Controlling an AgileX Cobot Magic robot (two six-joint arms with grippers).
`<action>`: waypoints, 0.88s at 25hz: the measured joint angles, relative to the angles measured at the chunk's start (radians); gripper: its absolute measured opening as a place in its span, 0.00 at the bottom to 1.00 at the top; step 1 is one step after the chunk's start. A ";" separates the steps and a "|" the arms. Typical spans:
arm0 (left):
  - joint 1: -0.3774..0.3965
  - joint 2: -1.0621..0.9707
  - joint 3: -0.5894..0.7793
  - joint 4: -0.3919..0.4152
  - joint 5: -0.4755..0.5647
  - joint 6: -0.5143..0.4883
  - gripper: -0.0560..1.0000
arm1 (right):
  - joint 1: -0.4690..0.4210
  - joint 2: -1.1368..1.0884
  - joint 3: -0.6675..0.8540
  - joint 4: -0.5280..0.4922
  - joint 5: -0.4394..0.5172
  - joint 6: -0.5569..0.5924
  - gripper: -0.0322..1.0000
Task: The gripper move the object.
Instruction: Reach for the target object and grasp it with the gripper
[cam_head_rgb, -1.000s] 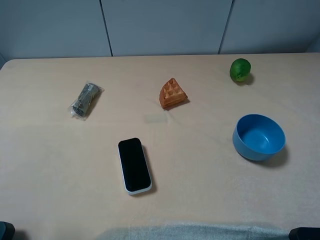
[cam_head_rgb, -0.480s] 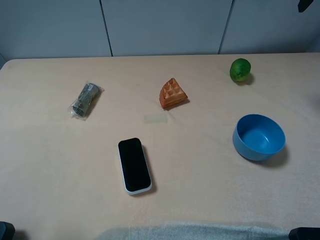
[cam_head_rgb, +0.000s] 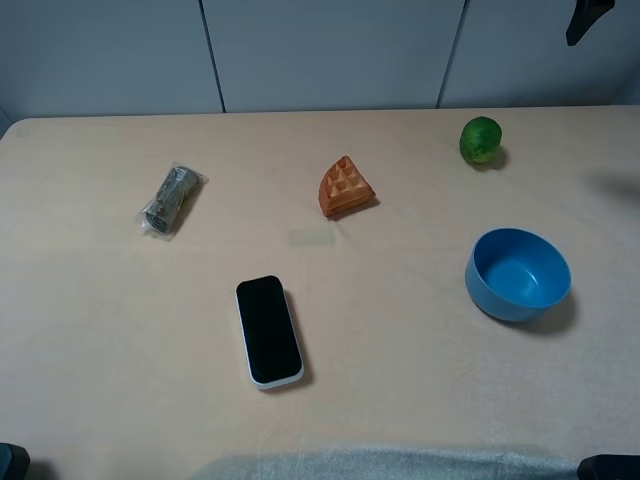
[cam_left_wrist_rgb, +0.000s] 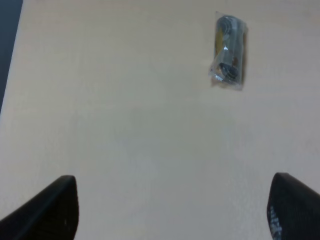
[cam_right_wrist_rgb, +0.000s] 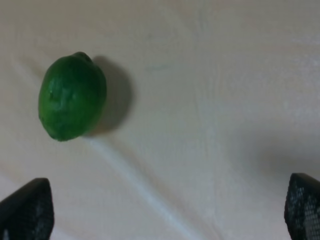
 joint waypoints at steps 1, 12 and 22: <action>0.000 0.000 0.000 0.000 0.000 0.000 0.84 | 0.000 0.010 0.000 0.001 0.000 -0.001 0.71; 0.000 0.000 0.000 0.000 0.000 0.000 0.84 | 0.007 0.088 -0.003 0.087 -0.039 -0.026 0.71; 0.000 0.000 0.000 0.000 0.000 0.000 0.84 | 0.097 0.150 -0.003 0.099 -0.128 -0.026 0.71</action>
